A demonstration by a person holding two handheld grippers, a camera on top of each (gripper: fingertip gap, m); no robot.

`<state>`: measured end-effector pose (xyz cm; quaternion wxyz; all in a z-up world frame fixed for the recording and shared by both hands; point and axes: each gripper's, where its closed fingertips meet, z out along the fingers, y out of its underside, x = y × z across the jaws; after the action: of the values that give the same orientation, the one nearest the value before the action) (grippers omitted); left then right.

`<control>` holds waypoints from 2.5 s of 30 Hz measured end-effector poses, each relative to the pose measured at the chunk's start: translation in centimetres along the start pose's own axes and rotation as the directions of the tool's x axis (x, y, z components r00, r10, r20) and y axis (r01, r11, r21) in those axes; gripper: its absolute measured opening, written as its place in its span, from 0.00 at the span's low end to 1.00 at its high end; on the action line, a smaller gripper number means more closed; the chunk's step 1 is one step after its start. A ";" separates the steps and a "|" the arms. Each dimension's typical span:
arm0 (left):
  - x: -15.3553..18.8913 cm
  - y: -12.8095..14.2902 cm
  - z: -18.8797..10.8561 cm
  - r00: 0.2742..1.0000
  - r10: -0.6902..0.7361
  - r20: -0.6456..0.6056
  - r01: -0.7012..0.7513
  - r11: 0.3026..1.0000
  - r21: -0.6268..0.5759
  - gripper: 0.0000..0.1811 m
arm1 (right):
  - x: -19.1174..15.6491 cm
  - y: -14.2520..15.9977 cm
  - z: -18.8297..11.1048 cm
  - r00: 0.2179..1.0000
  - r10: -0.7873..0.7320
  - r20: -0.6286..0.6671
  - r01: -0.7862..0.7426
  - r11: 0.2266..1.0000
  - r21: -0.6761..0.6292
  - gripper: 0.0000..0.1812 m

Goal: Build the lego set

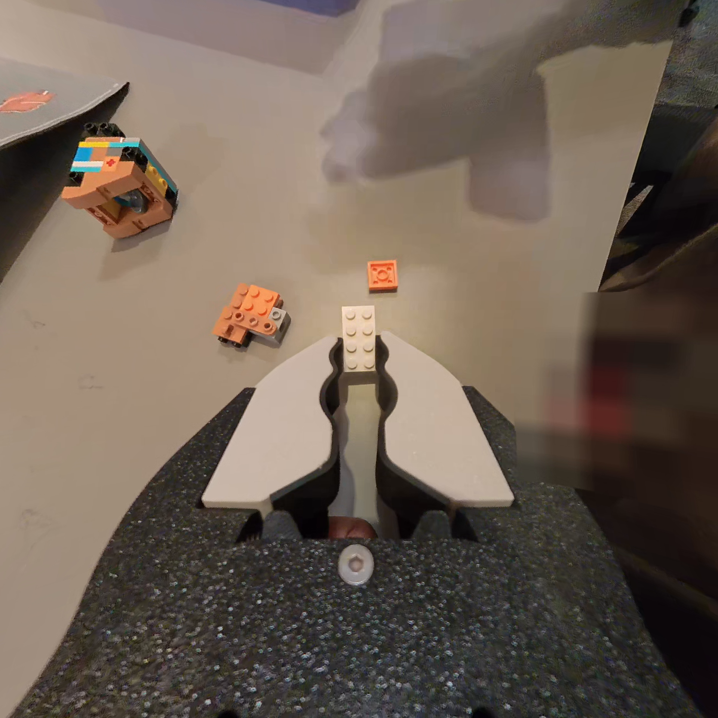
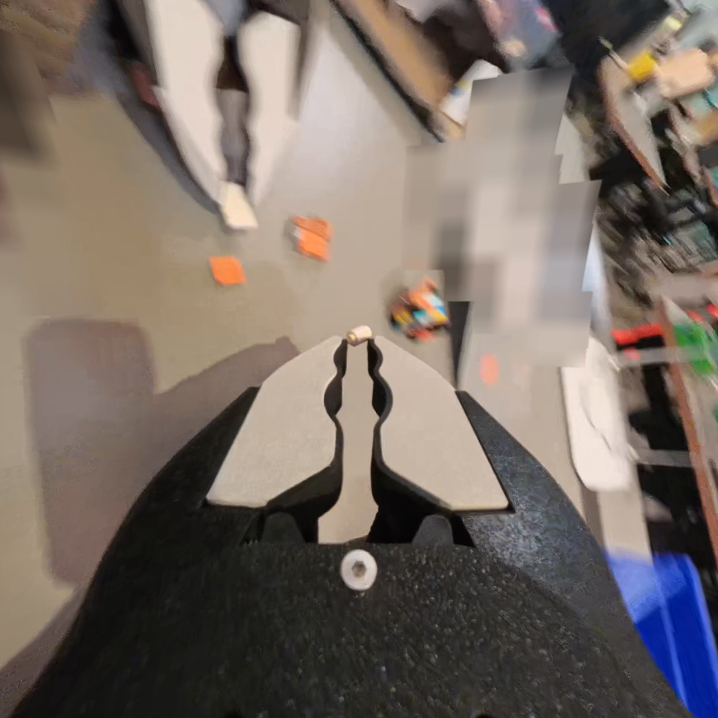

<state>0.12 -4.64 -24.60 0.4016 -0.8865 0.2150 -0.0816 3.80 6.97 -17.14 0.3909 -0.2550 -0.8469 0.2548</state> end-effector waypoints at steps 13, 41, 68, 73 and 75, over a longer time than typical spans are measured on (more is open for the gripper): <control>-0.1 0.0 0.2 1.000 -0.014 0.002 0.014 1.000 0.027 0.08 | 6.1 20.5 -10.2 0.916 0.388 -0.096 -0.370 0.733 -0.570 0.05; 0.5 0.6 0.4 0.997 -0.010 -0.072 0.010 1.000 0.007 0.08 | -9.7 -1.4 6.7 0.856 0.227 0.464 -0.178 0.973 -0.147 0.09; 0.4 0.5 0.8 0.997 0.001 -0.075 -0.001 1.000 -0.002 0.08 | -8.6 -4.7 7.7 0.711 0.422 0.563 -0.485 0.873 -0.041 0.03; 0.6 0.3 0.7 0.997 0.005 -0.079 -0.005 1.000 0.006 0.08 | -9.1 -4.2 8.3 0.713 0.431 0.552 -0.466 0.880 -0.086 0.03; 0.7 0.2 0.7 0.997 0.005 -0.082 -0.005 1.000 0.011 0.08 | -9.3 -4.0 8.4 0.715 0.434 0.549 -0.456 0.884 -0.106 0.03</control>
<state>0.88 -4.56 -25.28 0.3974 -0.8797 0.2331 -0.1180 1.43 -3.82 -24.33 0.0585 -0.3581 -0.8319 0.4198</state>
